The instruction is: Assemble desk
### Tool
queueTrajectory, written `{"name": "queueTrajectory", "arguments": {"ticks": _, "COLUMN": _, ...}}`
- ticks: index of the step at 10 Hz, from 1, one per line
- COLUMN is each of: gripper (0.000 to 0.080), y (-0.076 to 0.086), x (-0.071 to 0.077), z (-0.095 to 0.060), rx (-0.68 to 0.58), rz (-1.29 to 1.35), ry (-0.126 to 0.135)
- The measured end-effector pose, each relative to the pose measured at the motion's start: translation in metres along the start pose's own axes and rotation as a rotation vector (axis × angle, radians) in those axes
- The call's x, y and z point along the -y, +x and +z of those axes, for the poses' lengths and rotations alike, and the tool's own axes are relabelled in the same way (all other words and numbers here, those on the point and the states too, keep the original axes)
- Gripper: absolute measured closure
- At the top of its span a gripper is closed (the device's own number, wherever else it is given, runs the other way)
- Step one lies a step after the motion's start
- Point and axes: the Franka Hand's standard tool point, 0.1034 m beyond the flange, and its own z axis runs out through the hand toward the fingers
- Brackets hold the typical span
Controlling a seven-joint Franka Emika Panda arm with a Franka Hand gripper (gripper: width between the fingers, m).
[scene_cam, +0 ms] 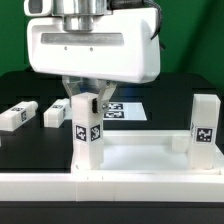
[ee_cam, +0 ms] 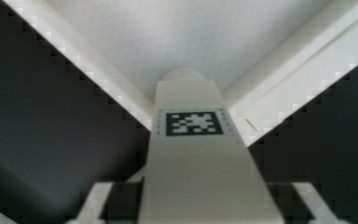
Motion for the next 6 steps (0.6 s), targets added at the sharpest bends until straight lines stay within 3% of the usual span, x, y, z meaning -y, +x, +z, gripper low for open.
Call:
{"name": "queueTrajectory", "arguments": {"ticks": 1, "gripper": 0.0482, "y": -0.0002, "x": 0.0001, "z": 0.0002, "rx": 0.000, "rz": -0.022, "ry": 0.000}}
{"name": "queueTrajectory", "arguments": {"ticks": 2, "gripper": 0.0306, "y": -0.0002, "x": 0.0001, "z": 0.0002, "rx": 0.000, "rz": -0.050, "ry": 0.000}}
{"name": "queueTrajectory", "arguments": {"ticks": 3, "gripper": 0.0306, "y": -0.0003, "x": 0.0000, "z": 0.0003, "rx": 0.001, "rz": -0.072, "ry": -0.001}}
{"name": "queueTrajectory", "arguments": {"ticks": 4, "gripper": 0.0184, "y": -0.0004, "x": -0.0001, "z": 0.0003, "rx": -0.001, "rz": -0.163, "ry": -0.006}}
{"name": "queueTrajectory", "arguments": {"ticks": 6, "gripper": 0.0160, "y": -0.0007, "x": 0.0003, "z": 0.0003, "rx": -0.002, "rz": -0.352, "ry": -0.010}}
